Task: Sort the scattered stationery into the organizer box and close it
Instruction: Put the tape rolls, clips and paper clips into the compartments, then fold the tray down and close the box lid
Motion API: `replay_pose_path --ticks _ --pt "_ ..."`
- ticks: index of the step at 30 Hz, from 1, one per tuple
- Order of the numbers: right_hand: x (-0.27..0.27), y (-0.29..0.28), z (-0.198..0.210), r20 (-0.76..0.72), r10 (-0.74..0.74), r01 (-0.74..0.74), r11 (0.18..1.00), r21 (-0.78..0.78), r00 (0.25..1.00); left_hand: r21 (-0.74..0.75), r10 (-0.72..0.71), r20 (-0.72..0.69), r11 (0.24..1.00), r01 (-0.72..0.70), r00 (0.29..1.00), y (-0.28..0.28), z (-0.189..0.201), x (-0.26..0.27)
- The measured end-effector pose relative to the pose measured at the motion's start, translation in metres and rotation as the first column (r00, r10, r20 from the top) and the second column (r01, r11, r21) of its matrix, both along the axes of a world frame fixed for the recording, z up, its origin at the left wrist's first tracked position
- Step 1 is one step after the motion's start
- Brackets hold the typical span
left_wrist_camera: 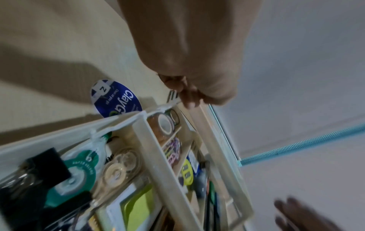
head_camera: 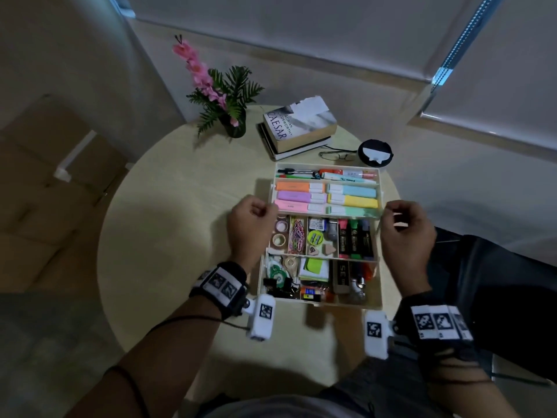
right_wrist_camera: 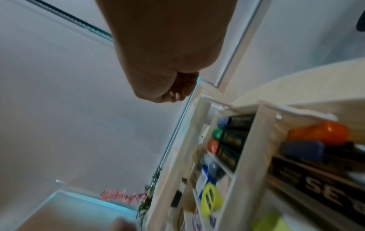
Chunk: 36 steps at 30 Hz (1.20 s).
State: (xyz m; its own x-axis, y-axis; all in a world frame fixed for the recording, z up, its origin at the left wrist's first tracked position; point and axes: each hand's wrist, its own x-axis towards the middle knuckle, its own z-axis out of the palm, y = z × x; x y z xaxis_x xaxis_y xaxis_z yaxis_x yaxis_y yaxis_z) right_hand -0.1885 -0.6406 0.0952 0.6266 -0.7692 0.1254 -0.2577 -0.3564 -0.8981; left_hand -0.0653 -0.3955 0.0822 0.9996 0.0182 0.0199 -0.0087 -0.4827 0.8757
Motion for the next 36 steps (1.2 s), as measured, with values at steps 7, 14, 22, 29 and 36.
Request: replay_pose_path --ticks 7,14,22,29,36 --pt "0.015 -0.031 -0.01 -0.285 0.077 -0.065 0.997 0.051 0.956 -0.093 -0.026 -0.522 0.995 -0.027 0.852 0.005 -0.027 0.087" --pt "0.016 -0.033 -0.023 -0.296 0.077 -0.063 0.996 0.058 0.952 -0.308 -0.312 -0.773 0.946 0.103 0.552 -0.005 -0.039 0.111" --pt "0.015 -0.029 -0.023 -0.231 0.102 -0.058 0.981 0.187 0.968 -0.432 -0.383 -0.835 0.901 -0.04 0.396 -0.004 -0.056 0.137" --pt "-0.002 -0.028 -0.022 -0.156 0.115 -0.082 0.976 0.204 0.981 -0.565 -0.536 -0.819 0.814 -0.132 0.204 -0.002 -0.071 0.146" --pt "-0.025 -0.018 -0.025 -0.066 0.105 -0.088 0.972 0.218 0.992 -0.644 -0.601 -0.754 0.757 -0.112 0.266 -0.004 -0.049 0.143"
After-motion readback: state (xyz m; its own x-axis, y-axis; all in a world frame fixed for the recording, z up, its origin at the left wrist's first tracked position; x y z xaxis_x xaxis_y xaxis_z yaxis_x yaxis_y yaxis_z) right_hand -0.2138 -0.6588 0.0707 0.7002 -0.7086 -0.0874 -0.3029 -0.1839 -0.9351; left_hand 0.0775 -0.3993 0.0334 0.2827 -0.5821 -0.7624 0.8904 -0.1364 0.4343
